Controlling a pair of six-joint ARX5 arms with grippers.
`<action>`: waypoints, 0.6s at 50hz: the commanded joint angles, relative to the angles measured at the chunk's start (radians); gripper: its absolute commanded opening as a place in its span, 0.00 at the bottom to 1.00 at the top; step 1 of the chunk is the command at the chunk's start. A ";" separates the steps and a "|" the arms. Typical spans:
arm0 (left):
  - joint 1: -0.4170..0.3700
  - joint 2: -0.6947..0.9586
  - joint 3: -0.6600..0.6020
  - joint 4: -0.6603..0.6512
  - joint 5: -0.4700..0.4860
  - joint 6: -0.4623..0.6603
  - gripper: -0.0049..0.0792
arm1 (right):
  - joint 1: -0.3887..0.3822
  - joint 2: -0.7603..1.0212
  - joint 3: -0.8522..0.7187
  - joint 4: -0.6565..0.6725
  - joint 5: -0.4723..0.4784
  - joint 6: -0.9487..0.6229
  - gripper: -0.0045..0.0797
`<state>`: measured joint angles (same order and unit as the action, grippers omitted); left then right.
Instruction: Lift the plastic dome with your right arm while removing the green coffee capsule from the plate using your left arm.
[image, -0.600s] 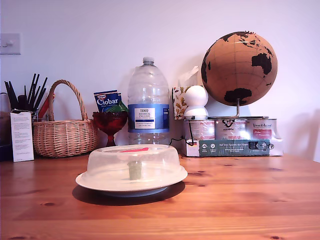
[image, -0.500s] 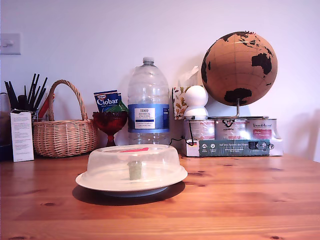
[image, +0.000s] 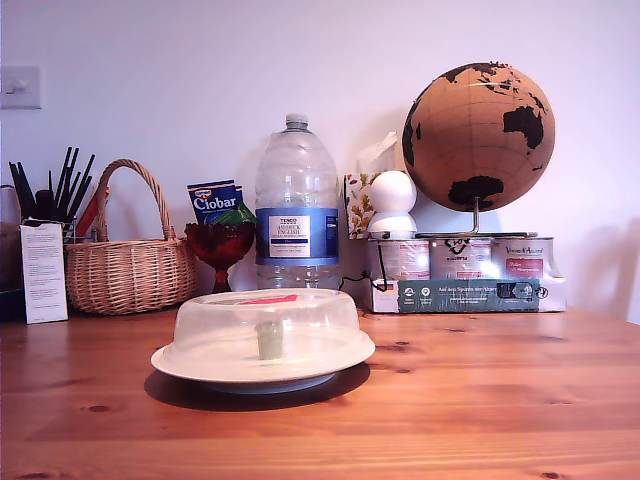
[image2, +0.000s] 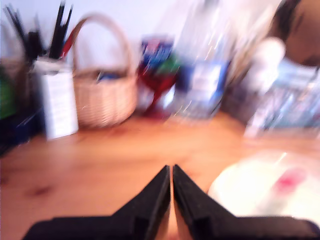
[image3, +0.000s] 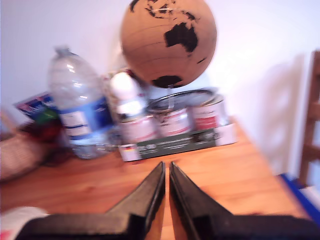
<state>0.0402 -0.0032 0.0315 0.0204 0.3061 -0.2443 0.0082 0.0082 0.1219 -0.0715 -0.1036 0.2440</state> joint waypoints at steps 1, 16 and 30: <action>-0.001 -0.009 0.029 0.022 0.035 -0.027 0.03 | 0.005 -0.004 0.054 -0.011 -0.024 0.025 0.04; -0.001 0.069 0.184 -0.088 0.196 -0.043 0.03 | 0.005 0.137 0.262 -0.232 -0.164 0.028 0.04; -0.010 0.309 0.318 -0.158 0.309 0.094 0.03 | 0.008 0.423 0.462 -0.320 -0.331 0.022 0.04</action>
<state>0.0380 0.2726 0.3370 -0.1432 0.6052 -0.1864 0.0082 0.4046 0.5484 -0.3931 -0.4145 0.2649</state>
